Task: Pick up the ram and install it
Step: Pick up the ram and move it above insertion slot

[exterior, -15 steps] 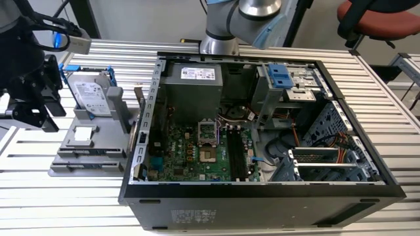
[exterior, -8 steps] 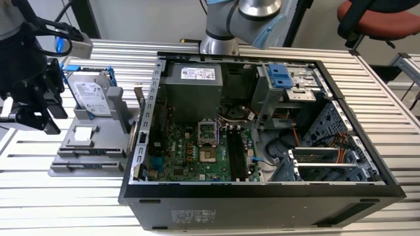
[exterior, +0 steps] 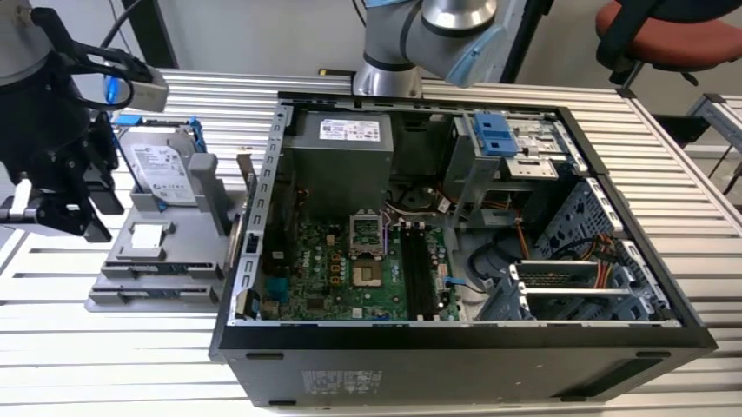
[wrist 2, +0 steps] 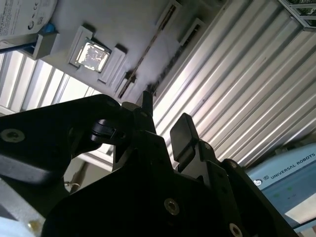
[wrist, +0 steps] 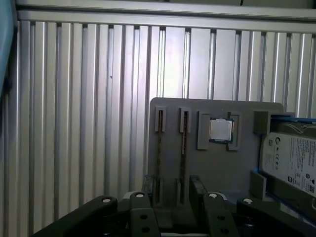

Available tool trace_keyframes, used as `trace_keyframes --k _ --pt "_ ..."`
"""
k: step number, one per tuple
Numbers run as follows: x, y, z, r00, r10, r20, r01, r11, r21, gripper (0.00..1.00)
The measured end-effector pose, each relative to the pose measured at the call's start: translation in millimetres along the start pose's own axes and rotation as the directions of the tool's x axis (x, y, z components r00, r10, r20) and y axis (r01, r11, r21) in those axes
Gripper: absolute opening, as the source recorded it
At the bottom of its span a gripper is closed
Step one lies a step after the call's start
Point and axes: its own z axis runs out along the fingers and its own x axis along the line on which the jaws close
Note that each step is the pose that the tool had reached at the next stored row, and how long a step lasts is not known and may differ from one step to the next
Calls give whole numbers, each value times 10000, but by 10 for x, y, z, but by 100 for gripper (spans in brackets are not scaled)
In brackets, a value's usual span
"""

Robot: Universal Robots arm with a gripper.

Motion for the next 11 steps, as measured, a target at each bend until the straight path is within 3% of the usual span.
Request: trace_keyframes --k 11 --pt "1 -6 129 10000 19 1 -19 10000 1 100"
